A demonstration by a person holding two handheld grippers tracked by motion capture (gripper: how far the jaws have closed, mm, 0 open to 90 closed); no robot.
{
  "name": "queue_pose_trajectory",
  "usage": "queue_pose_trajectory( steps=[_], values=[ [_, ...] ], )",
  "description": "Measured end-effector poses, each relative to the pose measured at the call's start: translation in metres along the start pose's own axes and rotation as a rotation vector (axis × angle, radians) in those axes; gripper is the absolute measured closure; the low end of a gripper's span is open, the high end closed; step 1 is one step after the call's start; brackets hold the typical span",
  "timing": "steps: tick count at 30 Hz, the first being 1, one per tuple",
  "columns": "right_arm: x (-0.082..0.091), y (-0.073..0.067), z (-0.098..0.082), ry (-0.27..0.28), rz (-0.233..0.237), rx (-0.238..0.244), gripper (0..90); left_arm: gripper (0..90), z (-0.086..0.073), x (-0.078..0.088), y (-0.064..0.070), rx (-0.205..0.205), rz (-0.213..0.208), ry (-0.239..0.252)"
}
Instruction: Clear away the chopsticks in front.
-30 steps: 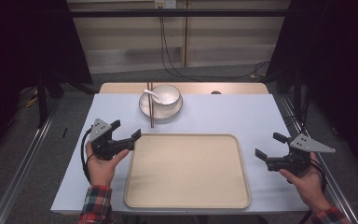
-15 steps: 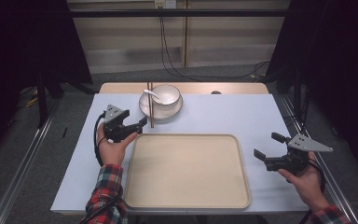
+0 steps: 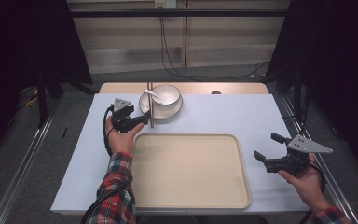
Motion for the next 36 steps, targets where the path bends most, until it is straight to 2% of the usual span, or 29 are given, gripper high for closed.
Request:
queue_pose_trajectory(
  steps=[4, 11, 16, 20, 21, 26, 30, 36],
  values=[
    [-0.002, 0.001, -0.001, 0.003, 0.010, 0.004, 2.5, 25.9, 0.000, -0.009, 0.000, -0.001, 0.005, -0.019],
    [-0.002, 0.001, -0.001, 0.006, 0.008, 0.004, 2.4, 32.3, -0.005, -0.024, -0.006, -0.002, 0.060, -0.075],
    [-0.002, 0.000, -0.001, 0.002, 0.009, 0.005, 2.5, 36.6, -0.007, -0.033, -0.008, 0.001, 0.083, -0.101],
    [-0.001, 0.001, -0.001, 0.001, 0.015, 0.007, 2.5, 39.9, -0.010, -0.045, -0.009, 0.001, 0.086, -0.135],
    [0.000, 0.001, -0.001, -0.002, 0.013, 0.008, 2.5, 41.6, -0.011, -0.051, -0.011, 0.001, 0.113, -0.159],
    [0.002, 0.001, -0.002, -0.006, 0.011, -0.001, 2.7, 45.0, -0.011, -0.058, -0.013, -0.004, 0.126, -0.175],
    [0.002, 0.003, -0.003, -0.005, 0.002, -0.009, 2.6, 53.5, -0.011, -0.064, -0.014, -0.009, 0.127, -0.196],
    [0.002, 0.003, -0.004, -0.009, 0.006, -0.008, 2.8, 58.2, -0.012, -0.071, -0.016, -0.005, 0.130, -0.212]
  ],
)
Point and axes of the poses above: each handheld gripper's, and its own axes: x roughly backward along the jaws, z roughly out of its top, y roughly to its right, the point moved 3 cm from there along -x, roughly forward along the jaws, and after that the axes turned 9 degrees about y, right-handed, at the moved point
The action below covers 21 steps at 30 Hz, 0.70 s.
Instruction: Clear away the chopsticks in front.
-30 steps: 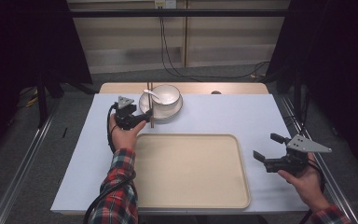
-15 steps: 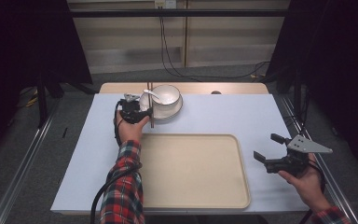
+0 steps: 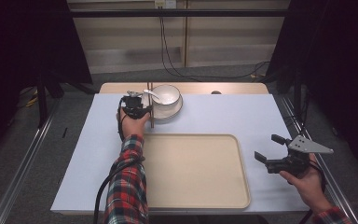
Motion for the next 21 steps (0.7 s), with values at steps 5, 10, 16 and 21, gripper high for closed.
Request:
queue_pose_trajectory(
  steps=[5, 10, 16, 21],
  values=[
    [-0.001, -0.001, -0.001, -0.007, 0.005, 0.001, 2.9, 61.3, -0.001, -0.004, -0.001, 0.026, 0.014, -0.021],
    [-0.001, -0.001, -0.001, -0.009, 0.003, 0.001, 3.0, 63.6, 0.002, -0.006, 0.001, 0.036, 0.021, -0.032],
    [-0.001, -0.001, -0.001, -0.009, 0.001, -0.001, 3.0, 67.4, 0.004, -0.008, 0.002, 0.043, 0.020, -0.041],
    [-0.001, -0.001, -0.001, -0.011, 0.002, -0.001, 2.9, 71.2, 0.004, -0.011, 0.004, 0.069, 0.030, -0.050]
  ],
)
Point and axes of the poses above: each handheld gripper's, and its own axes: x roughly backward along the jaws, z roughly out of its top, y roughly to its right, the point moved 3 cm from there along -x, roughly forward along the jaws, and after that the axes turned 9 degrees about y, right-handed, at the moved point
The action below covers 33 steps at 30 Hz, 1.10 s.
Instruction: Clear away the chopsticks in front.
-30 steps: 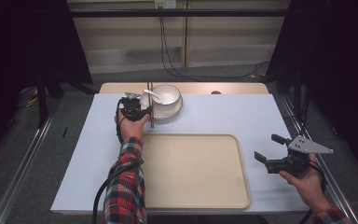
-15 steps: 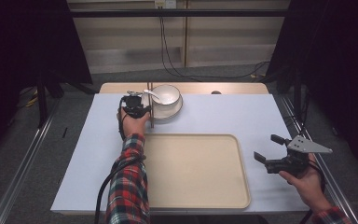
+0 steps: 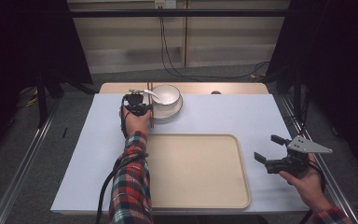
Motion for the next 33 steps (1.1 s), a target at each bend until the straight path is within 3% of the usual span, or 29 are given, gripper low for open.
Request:
queue_pose_trajectory(
  steps=[4, 5, 8, 17, 24, 33],
  values=[
    [0.000, -0.001, 0.000, 0.000, 0.003, -0.002, 2.9, 74.9, -0.001, -0.001, -0.001, -0.006, 0.011, -0.024],
    [0.000, -0.001, 0.000, 0.000, 0.003, -0.002, 2.9, 74.9, -0.001, -0.003, -0.001, 0.016, 0.016, -0.016],
    [0.000, -0.001, 0.000, 0.001, 0.002, 0.007, 3.0, 77.1, -0.003, -0.004, -0.002, 0.006, 0.018, -0.032],
    [0.001, 0.000, 0.000, -0.002, 0.002, -0.002, 3.0, 85.3, -0.004, -0.008, 0.001, 0.082, 0.070, -0.028],
    [0.001, -0.002, 0.000, -0.004, -0.001, 0.010, 2.6, 85.6, -0.005, -0.004, -0.002, 0.115, 0.071, -0.027],
    [0.001, -0.001, 0.000, -0.001, 0.000, 0.003, 2.4, 85.7, -0.005, 0.004, 0.001, 0.126, 0.069, -0.015]
  ],
)
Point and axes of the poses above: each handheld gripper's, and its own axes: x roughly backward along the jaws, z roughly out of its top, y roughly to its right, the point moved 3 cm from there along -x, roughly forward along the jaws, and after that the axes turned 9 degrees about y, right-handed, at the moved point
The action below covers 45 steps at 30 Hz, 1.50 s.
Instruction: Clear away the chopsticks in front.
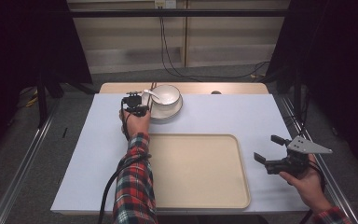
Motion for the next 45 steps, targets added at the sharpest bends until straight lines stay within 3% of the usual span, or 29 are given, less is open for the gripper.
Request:
queue_pose_trajectory(
  steps=[9, 24, 36, 45],
  values=[
    [0.000, -0.001, 0.001, 0.008, 0.005, 0.002, 1.2, 85.7, -0.004, 0.008, -0.003, 0.039, 0.006, 0.016],
    [0.000, -0.001, 0.001, 0.013, 0.002, -0.003, 0.2, 85.7, -0.015, 0.041, -0.015, 0.138, 0.016, 0.066],
    [-0.001, -0.004, 0.000, -0.008, 0.012, 0.001, 0.3, 85.7, -0.019, 0.068, -0.017, 0.173, -0.012, 0.118],
    [-0.001, -0.005, 0.000, 0.000, 0.006, 0.015, 0.3, 85.7, -0.025, 0.087, -0.013, 0.161, -0.040, 0.134]
  ],
)
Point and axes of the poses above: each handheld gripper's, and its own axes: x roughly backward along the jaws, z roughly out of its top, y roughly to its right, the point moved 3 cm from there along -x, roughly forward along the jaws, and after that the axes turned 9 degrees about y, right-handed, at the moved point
